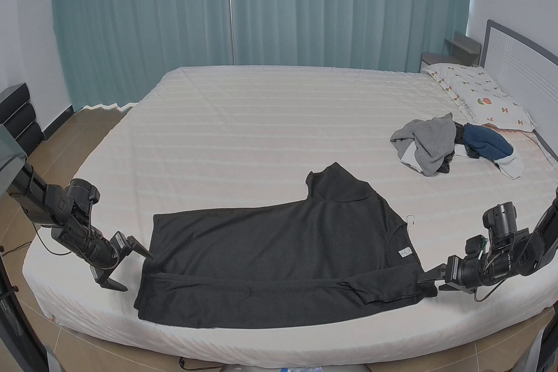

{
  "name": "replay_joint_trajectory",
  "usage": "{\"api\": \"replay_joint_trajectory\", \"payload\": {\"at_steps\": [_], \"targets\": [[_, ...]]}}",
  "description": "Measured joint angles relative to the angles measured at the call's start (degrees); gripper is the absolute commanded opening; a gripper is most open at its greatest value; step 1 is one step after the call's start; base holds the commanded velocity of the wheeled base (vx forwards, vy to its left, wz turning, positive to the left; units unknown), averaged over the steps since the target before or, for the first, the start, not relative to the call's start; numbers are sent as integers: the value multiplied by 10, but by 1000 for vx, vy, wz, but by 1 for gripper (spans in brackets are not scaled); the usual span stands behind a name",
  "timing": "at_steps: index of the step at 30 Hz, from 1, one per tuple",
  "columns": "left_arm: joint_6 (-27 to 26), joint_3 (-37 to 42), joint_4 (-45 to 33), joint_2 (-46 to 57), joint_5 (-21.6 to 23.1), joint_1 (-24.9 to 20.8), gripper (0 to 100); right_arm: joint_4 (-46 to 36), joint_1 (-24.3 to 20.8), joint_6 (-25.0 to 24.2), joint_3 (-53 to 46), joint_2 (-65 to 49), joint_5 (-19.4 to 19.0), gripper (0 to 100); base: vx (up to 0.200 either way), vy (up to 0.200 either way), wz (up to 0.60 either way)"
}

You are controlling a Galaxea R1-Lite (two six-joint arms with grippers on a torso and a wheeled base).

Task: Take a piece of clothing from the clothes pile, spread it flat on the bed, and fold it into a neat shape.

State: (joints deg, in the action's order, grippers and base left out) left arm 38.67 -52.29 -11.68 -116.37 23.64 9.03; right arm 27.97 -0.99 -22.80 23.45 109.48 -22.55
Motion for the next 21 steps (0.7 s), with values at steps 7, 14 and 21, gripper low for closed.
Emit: {"api": "replay_joint_trajectory", "payload": {"at_steps": [7,14,21], "targets": [[0,0,0,0,0,0,100,4,3,-20,17,8,-1,100,0,0,0],[0,-1,0,8,-3,0,100,5,-1,-113,57,10,-5,100,0,0,0],[5,0,-1,27,-4,0,100,30,-3,-209,87,17,-17,100,0,0,0]]}}
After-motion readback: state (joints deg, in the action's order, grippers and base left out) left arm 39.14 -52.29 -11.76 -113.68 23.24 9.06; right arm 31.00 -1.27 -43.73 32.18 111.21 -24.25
